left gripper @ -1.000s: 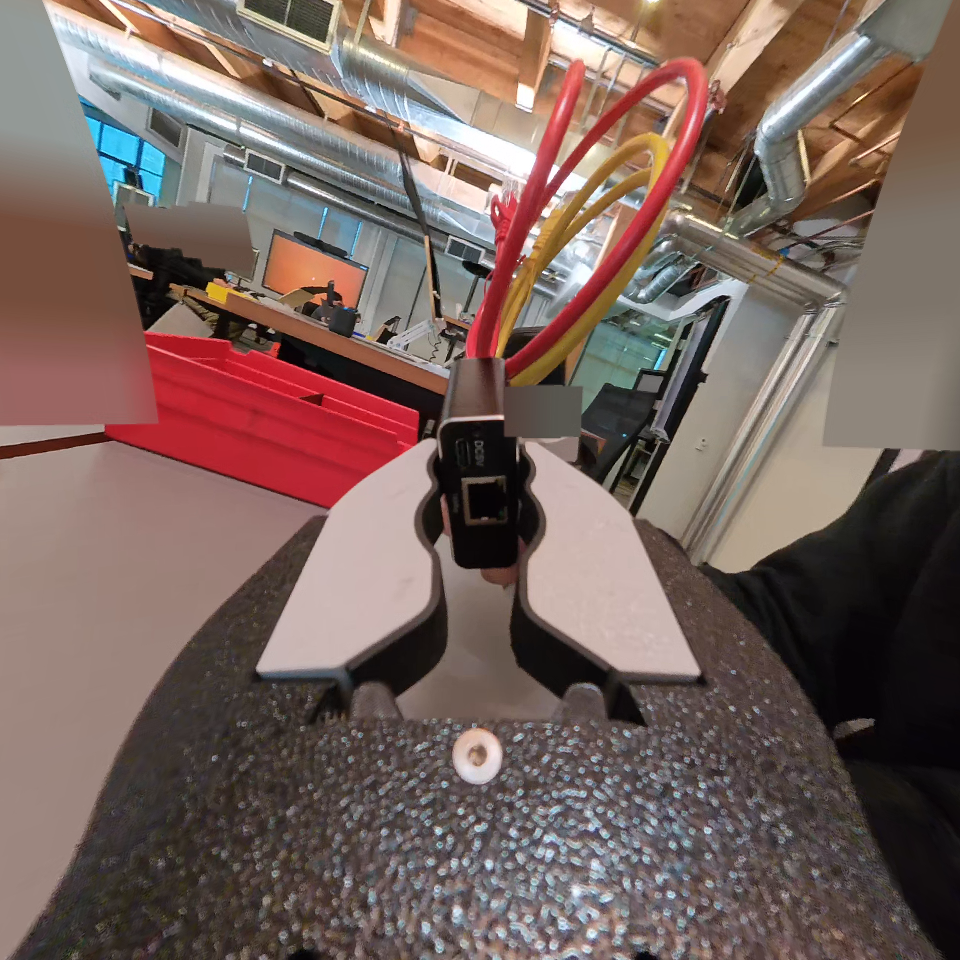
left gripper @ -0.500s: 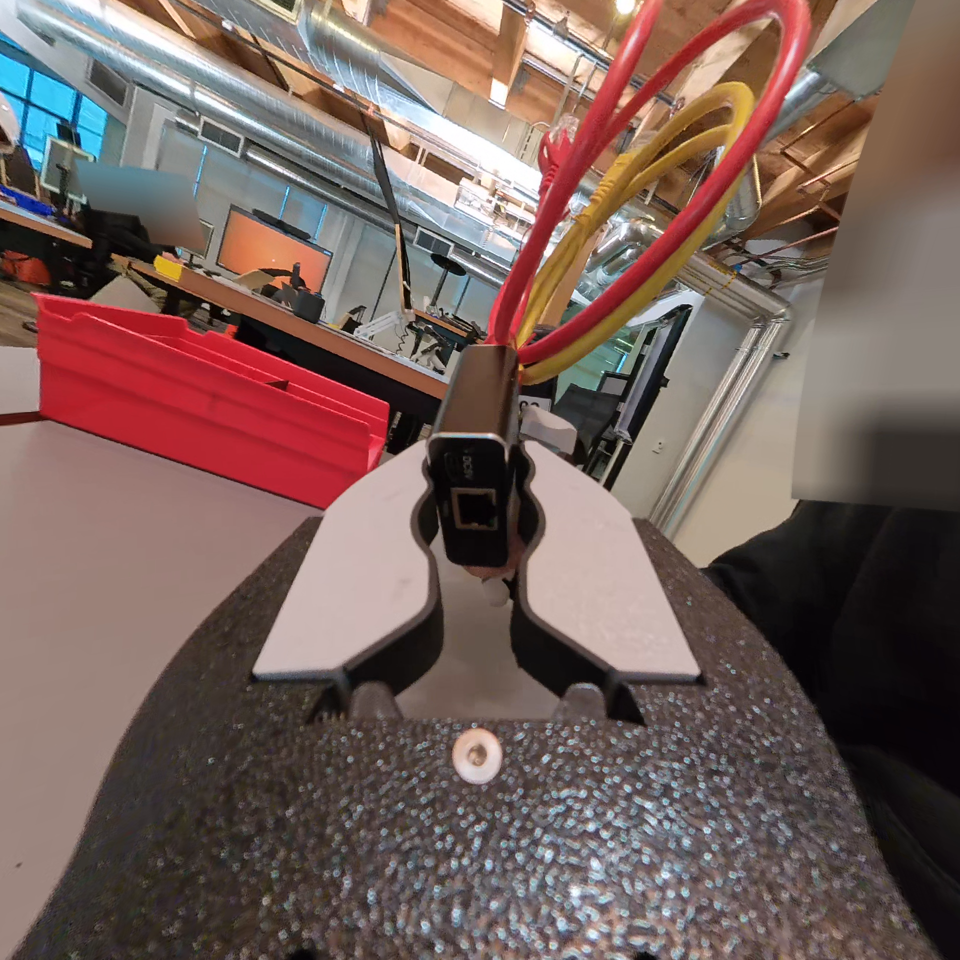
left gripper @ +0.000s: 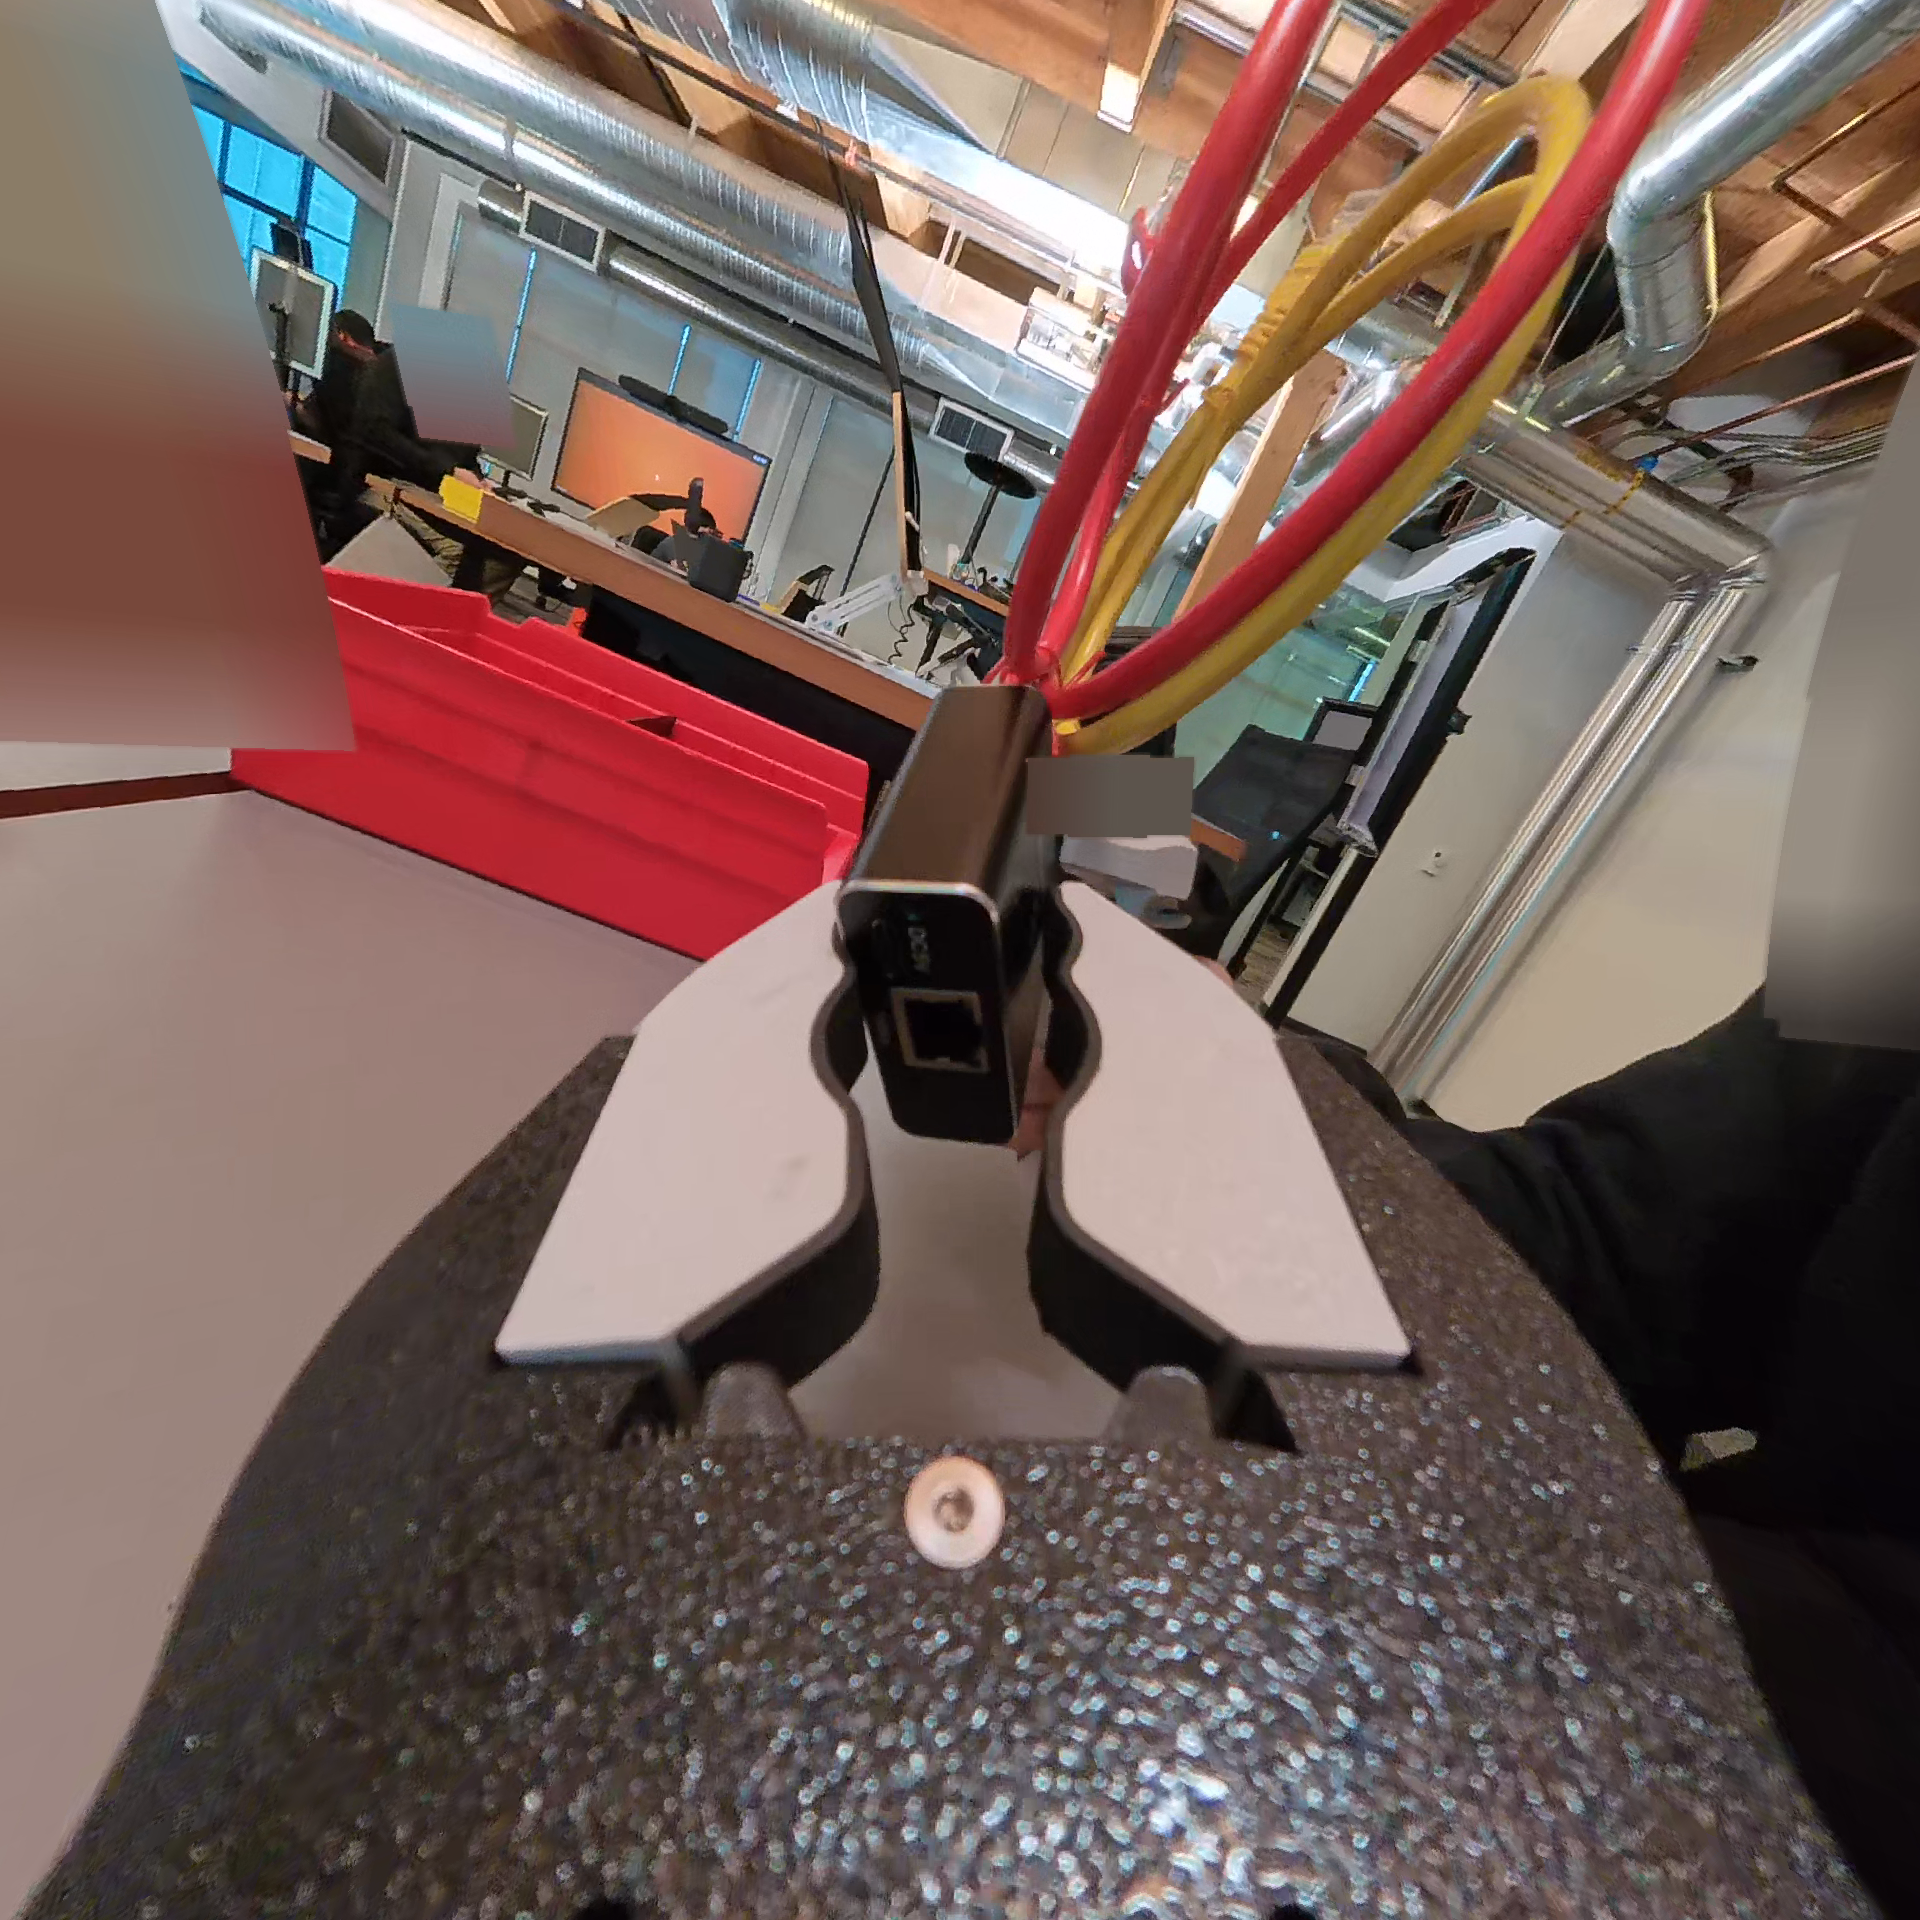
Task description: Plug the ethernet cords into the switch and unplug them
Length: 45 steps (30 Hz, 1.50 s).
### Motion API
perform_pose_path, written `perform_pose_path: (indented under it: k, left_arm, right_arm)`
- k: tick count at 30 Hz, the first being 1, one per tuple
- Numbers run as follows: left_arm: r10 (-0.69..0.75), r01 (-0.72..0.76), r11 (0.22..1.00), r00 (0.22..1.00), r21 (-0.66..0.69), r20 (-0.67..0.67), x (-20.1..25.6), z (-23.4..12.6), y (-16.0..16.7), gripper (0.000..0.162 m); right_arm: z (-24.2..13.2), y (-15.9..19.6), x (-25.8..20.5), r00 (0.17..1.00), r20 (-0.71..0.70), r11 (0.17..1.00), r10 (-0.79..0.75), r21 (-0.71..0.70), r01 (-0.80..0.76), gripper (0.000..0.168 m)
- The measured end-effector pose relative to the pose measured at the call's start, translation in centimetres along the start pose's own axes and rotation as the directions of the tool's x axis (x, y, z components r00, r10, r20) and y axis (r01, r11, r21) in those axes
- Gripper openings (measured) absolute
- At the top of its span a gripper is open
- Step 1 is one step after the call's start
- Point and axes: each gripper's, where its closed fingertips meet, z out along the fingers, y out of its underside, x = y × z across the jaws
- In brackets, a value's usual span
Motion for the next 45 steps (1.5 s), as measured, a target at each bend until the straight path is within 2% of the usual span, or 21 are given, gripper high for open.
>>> perform_pose_path:
  k: [17, 24, 30, 36, 45]
  left_arm:
    - [0.028, -0.028, 0.999, 1.0, -0.021, -0.007, 1.0, 0.4, -0.3, 0.027]
    - [0.068, -0.066, 0.996, 0.997, -0.065, 0.04, 0.5, 0.3, 0.0, 0.026]
    - [0.106, -0.104, 0.991, 0.994, -0.081, 0.028, 1.0, 0.2, -0.1, 0.026]
    - [-0.01, 0.01, 0.998, 1.0, -0.063, 0.002, 0.6, 0.2, 0.2, 0.026]
    - [-0.067, 0.07, 0.995, 0.997, -0.076, 0.035, -0.5, 0.2, 1.1, 0.026]
  right_arm:
    - [-0.6, -0.5, -0.7, 0.996, 0.086, 0.998, -0.008, 0.063, 0.003, 0.015]
    - [-0.6, 0.1, -0.1, 0.999, 0.051, 1.0, 0.0, -0.004, 0.001, 0.016]
    - [-0.6, 0.0, -0.6, 0.998, 0.061, 0.999, -0.003, -0.037, 0.005, 0.016]
    - [-0.6, 0.1, -0.2, 0.999, 0.033, 0.998, 0.024, -0.052, -0.023, 0.015]
    - [-0.8, 0.7, 1.0, 0.994, 0.018, 0.994, 0.105, -0.031, -0.105, 0.015]
